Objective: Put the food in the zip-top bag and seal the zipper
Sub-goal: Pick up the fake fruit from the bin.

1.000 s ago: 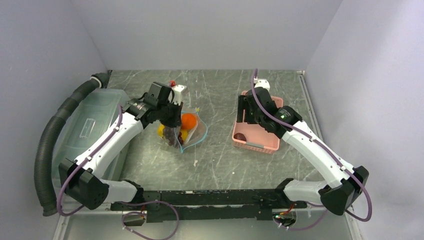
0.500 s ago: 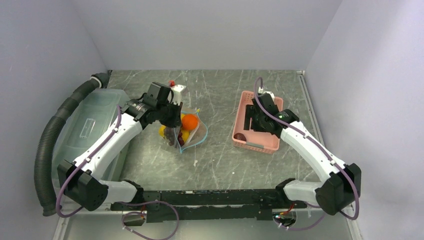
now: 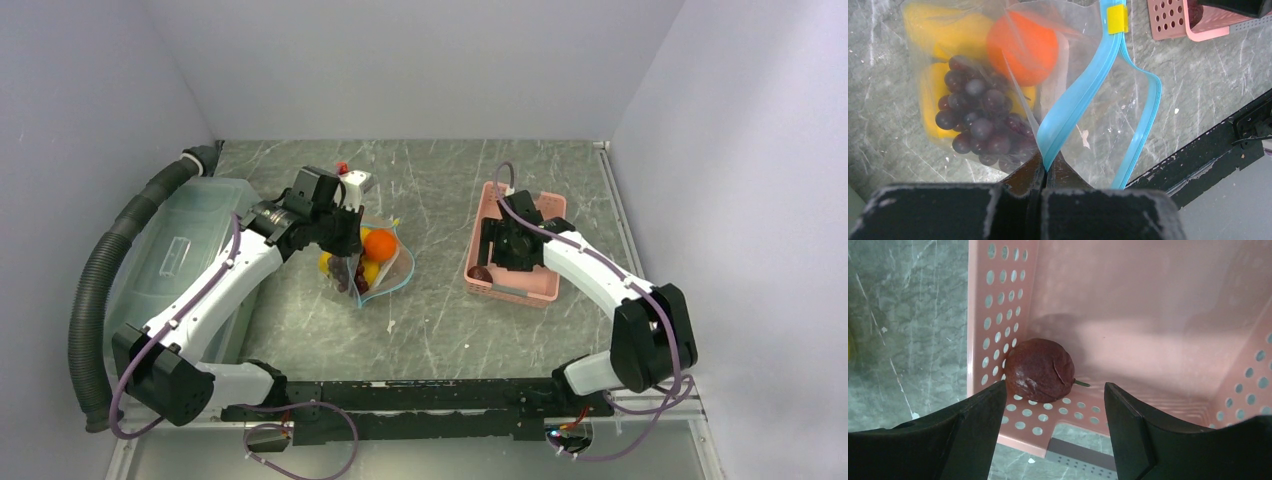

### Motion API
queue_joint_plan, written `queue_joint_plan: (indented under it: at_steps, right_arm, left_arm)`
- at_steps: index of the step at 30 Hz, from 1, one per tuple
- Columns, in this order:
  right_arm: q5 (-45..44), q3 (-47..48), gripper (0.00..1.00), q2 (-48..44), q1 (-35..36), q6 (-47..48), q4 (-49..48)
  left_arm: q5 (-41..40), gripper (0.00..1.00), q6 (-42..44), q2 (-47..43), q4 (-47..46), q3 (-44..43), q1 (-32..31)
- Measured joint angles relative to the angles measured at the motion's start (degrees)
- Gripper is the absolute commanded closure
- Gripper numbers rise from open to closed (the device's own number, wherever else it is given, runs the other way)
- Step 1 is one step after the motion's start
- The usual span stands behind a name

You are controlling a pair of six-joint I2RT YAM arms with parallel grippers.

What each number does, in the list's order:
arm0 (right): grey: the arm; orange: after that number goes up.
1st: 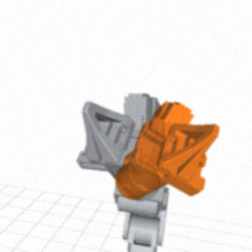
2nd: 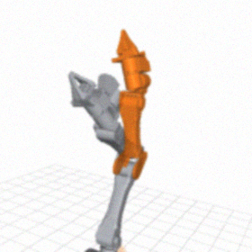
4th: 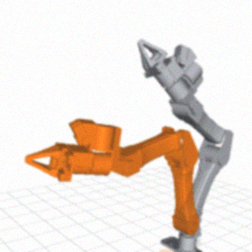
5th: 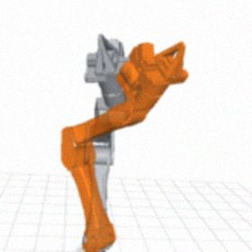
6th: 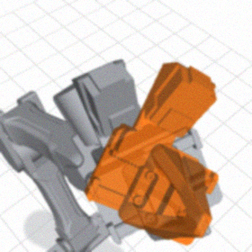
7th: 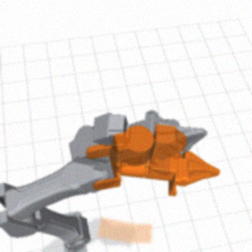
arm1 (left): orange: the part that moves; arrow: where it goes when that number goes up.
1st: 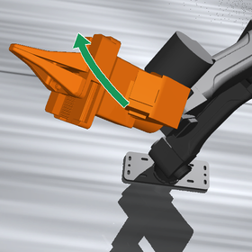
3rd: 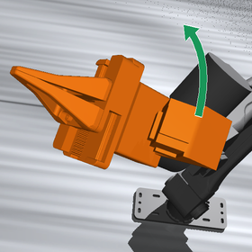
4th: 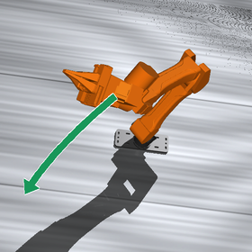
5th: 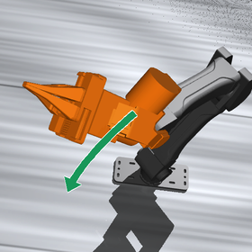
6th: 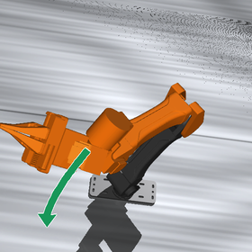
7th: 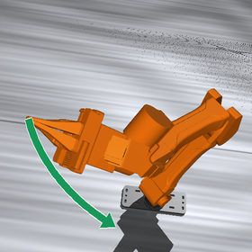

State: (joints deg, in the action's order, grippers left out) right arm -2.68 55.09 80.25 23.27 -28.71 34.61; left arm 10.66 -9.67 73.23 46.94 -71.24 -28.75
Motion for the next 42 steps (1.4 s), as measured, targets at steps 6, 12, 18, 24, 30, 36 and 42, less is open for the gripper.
queue_joint_plan:
  at_steps: [6,12,18,24,30,36,42]
  right_arm:
    - [3.1,-0.8,0.25,1.8,0.0,0.3,-1.2]
    - [4.3,-2.2,0.25,2.4,0.0,0.7,-1.9]
    - [3.1,-4.0,0.26,3.2,0.0,0.6,-2.1]
    - [-3.1,-4.1,0.26,3.4,0.0,-0.7,-1.2]
    - [-5.3,-4.0,0.26,3.4,0.0,-1.0,-1.2]
    - [-5.4,-3.5,0.29,3.4,0.0,-1.0,-1.3]
    - [-5.4,-3.3,0.30,3.6,0.0,-0.9,-1.3]
  left_arm:
    - [0.0,1.00,0.0,0.0,0.0,0.0,0.0]
    - [0.0,1.00,0.0,0.0,0.0,0.0,0.0]
    - [-0.1,1.00,0.0,0.0,0.0,0.0,0.0]
    - [-0.1,1.00,0.0,0.0,0.0,0.0,0.0]
    - [-0.1,1.00,0.0,0.0,0.0,0.0,0.0]
    - [-0.1,1.00,0.0,0.0,0.0,0.0,0.0]
    - [-0.1,1.00,0.0,0.0,0.0,0.0,0.0]
